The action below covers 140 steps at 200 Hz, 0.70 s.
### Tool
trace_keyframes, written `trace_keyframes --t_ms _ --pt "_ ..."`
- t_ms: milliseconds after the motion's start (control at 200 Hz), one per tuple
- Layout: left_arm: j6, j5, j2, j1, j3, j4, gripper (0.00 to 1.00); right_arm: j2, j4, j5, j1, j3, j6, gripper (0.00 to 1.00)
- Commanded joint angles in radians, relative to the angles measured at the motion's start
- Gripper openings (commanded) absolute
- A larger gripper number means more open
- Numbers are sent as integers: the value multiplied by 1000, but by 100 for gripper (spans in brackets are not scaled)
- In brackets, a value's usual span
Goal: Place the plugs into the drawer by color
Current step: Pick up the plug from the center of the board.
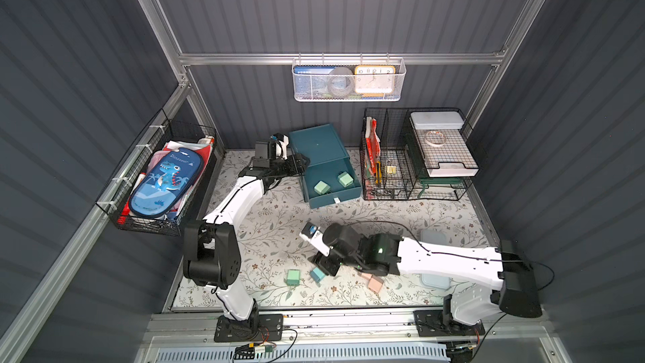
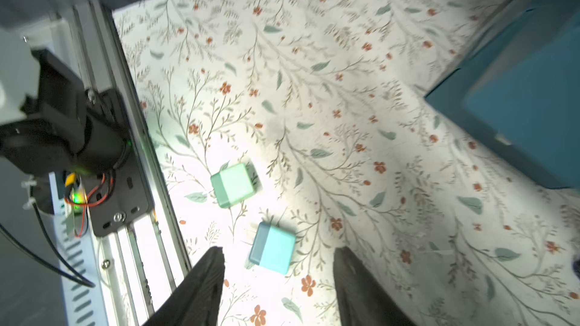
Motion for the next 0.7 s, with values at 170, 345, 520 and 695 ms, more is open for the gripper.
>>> trace_keyframes --t_ms 170,345,520,695 --pt "27 -25 -12 0 -3 -60 77 233 109 18 65 23 -36 62" --pt "27 -27 -15 1 -7 -57 77 353 145 26 73 53 -36 67" --pt "29 -28 -11 1 -7 -61 78 382 174 15 76 73 -41 67" --pt "29 -25 -13 1 -2 -61 78 417 173 9 110 92 -51 70"
